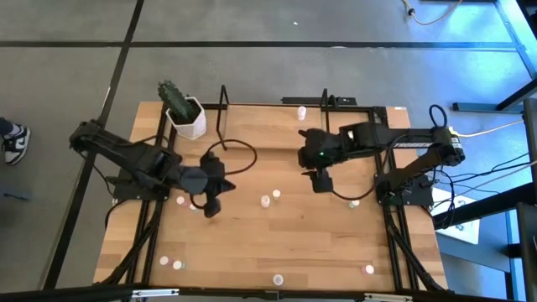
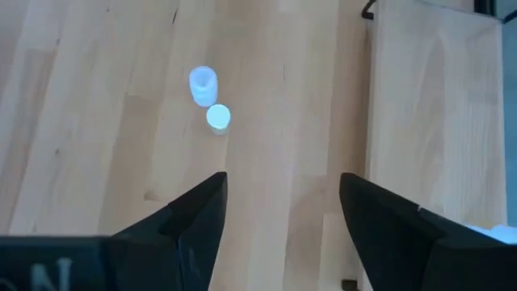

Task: Pick and place medicine bottles onto shelf by color
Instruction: Put the top left blue pill bottle on the shelf

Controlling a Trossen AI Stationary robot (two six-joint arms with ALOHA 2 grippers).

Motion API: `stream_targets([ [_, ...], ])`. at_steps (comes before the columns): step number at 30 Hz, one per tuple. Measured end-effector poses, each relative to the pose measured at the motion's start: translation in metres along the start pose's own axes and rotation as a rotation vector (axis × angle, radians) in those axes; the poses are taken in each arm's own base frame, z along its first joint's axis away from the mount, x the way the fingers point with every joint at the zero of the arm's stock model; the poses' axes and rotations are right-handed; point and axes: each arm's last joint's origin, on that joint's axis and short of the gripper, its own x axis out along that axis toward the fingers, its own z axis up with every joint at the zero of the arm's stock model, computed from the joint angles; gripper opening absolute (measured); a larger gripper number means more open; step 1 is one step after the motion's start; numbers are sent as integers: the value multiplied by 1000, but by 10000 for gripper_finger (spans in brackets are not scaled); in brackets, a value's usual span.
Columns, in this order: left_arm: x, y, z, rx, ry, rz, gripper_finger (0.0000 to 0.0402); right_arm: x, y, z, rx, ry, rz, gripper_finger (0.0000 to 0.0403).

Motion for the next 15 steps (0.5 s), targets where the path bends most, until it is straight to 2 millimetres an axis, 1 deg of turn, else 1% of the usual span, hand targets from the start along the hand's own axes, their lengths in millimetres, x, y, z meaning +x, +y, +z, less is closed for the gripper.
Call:
stream_targets([
  [5, -5, -1, -21, -13, 149, 60, 0, 5, 2, -2, -1, -1, 47, 241],
  [10, -13, 1, -38, 83, 270, 124, 0, 9, 4, -1, 3, -30, 106, 241],
  [15, -20, 1, -49, 154, 368, 122, 0, 12, 6, 6, -22, -88, 172, 241],
])
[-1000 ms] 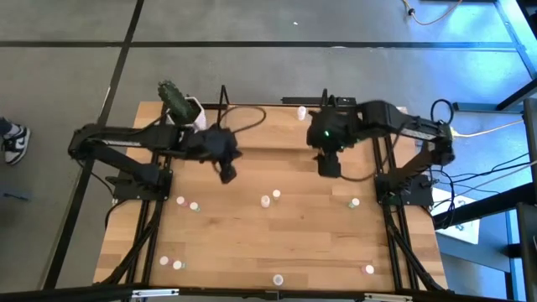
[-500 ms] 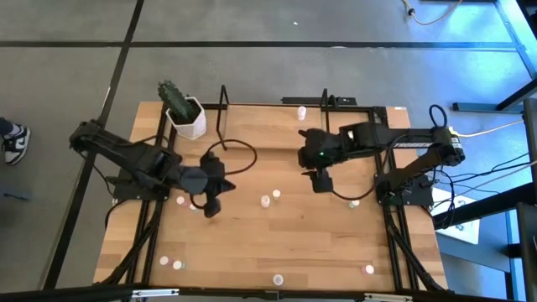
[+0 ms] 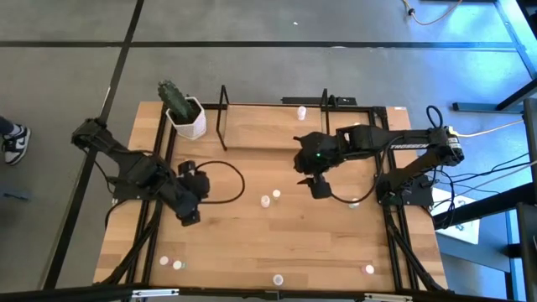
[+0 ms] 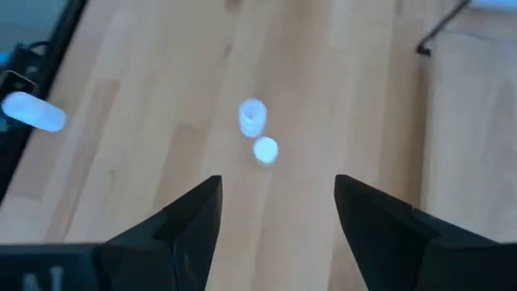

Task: Pick and place medicine bottles onto shelf by color
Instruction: Put the top left blue pill bottle on the shelf

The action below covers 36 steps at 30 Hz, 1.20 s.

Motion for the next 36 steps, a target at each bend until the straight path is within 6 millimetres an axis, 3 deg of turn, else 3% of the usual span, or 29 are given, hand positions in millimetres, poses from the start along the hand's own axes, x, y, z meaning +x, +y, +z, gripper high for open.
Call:
stream_targets([
  [13, -9, -16, -21, 131, 45, -45, 0, 36, -1, 10, -26, -13, 124, 241],
  [22, -12, -20, -26, 90, 40, -55, 0, 59, -3, 10, -20, 24, 129, 241],
  [36, -12, -21, -27, 88, 38, -56, 0, 67, -4, 10, -17, 37, 131, 241],
])
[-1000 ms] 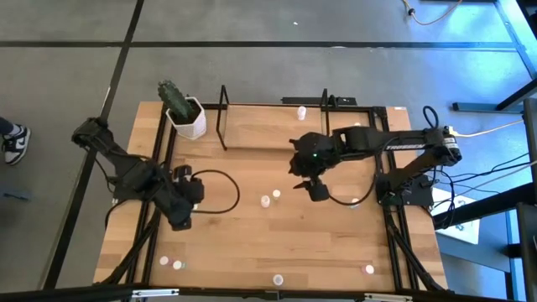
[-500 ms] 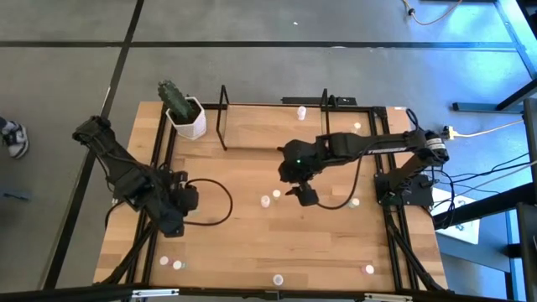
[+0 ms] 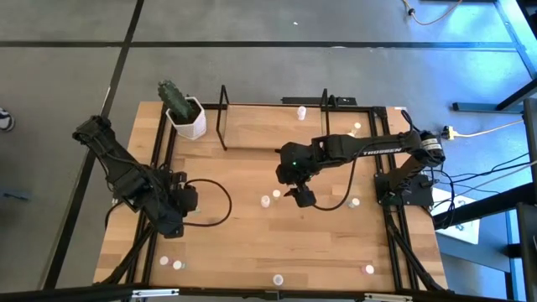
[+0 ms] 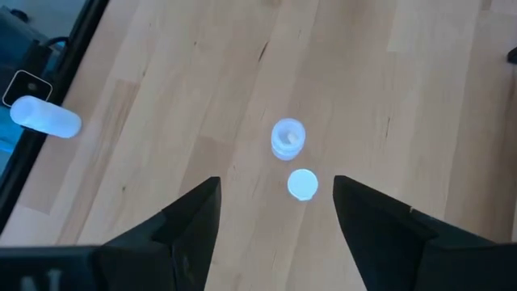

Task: Pick and place medicine bottles onto shelf by color
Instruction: Put the top left blue pill bottle on the shelf

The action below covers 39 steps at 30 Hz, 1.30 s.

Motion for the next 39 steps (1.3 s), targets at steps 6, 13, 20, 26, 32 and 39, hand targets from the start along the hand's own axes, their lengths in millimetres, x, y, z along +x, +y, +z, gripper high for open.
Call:
stream_targets([
  [6, 0, 0, 0, 1, -1, 1, 0, 0, 0, 0, 0, 0, 0, 241],
  [13, 0, 0, 0, 0, -2, 2, 0, 0, 0, 0, 0, 0, 0, 241],
  [20, 0, 0, 0, -92, -55, 44, 0, 0, 0, 0, 0, 1, 0, 241],
  [26, -5, -6, -8, -131, -95, 56, 0, 0, 0, 0, 1, 1, 0, 241],
  [32, -1, -11, -18, -202, -107, 54, 2, 0, 0, 0, 0, 0, 0, 241],
  [39, 3, -14, -20, -217, -117, 38, 82, 0, 0, 0, 0, 0, 0, 241],
])
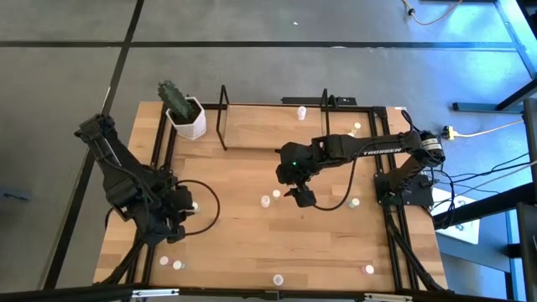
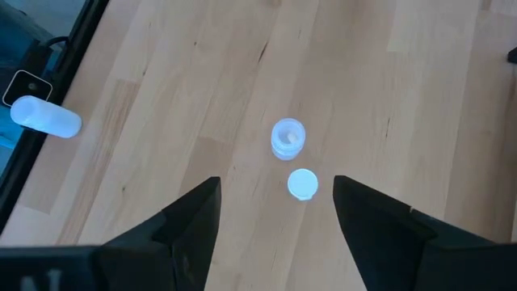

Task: Pick and place medicine bottles onto shelf by color
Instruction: Put the top left blue pill bottle on the shelf

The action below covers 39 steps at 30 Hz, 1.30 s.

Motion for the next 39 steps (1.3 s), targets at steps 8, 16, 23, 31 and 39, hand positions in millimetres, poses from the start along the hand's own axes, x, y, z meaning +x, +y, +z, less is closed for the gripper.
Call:
stream_targets([
  [8, 3, 1, -2, 8, 7, 13, 211, 0, 0, 0, 0, 0, 0, 241],
  [16, 27, 6, -18, 41, 31, 70, 257, 0, 0, 0, 0, 0, 0, 241],
  [23, 51, 9, -31, 27, 100, 68, 259, 0, 0, 0, 0, 0, 0, 241],
  [31, 78, 15, -41, -36, 153, 51, 259, 0, 0, 0, 0, -1, 0, 241],
  [39, 93, 26, -52, -15, 178, 116, 259, 0, 0, 0, 0, -1, 0, 241],
])
